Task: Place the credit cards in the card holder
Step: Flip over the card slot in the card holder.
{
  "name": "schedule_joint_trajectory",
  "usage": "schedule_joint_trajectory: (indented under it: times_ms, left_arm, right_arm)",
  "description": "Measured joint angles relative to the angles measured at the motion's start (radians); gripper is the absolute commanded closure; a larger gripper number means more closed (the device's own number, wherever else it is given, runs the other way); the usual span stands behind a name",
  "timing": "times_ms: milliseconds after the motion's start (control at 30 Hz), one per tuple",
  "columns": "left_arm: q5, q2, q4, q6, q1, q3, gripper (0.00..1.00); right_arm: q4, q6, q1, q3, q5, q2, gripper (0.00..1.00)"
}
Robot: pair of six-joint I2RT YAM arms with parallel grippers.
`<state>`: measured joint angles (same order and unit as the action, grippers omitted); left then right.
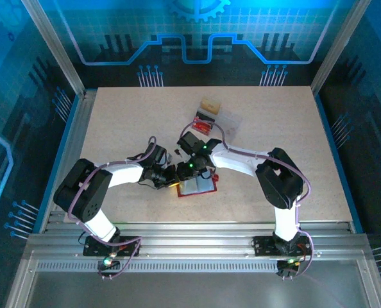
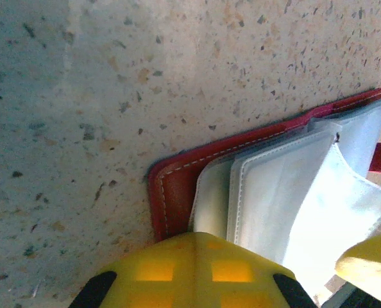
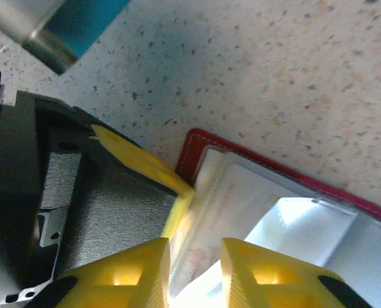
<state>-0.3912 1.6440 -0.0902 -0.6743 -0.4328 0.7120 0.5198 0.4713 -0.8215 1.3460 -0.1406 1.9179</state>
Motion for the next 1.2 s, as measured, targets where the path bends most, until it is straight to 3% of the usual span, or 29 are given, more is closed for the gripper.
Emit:
schedule_joint_trajectory:
  times_ms: [367, 600, 867, 1067, 1200]
  left_arm:
    - [-0.004, 0.0, 0.002, 0.0, 0.0, 0.0, 0.96]
    - [-0.015, -0.001, 0.006, -0.001, 0.005, -0.003, 0.95]
    - [-0.018, -0.001, 0.014, -0.001, 0.006, -0.007, 0.92]
    - [-0.017, -0.001, 0.017, -0.001, 0.006, -0.008, 0.9]
    - [-0.018, -0.001, 0.017, -0.001, 0.006, -0.008, 0.9]
  right_arm:
    - [-0.212, 0.089, 0.061, -0.163, -0.197, -0.034, 0.5]
    - [-0.218, 0.098, 0.08, -0.171, -0.26, -0.058, 0.41]
    - [-0.184, 0.072, 0.08, -0.171, -0.256, -0.145, 0.35]
    - [-0.154, 0.043, 0.089, -0.192, -0.142, -0.357, 0.33]
    - [-0.124, 0.042, 0.103, -0.24, -0.061, -0.385, 0.38]
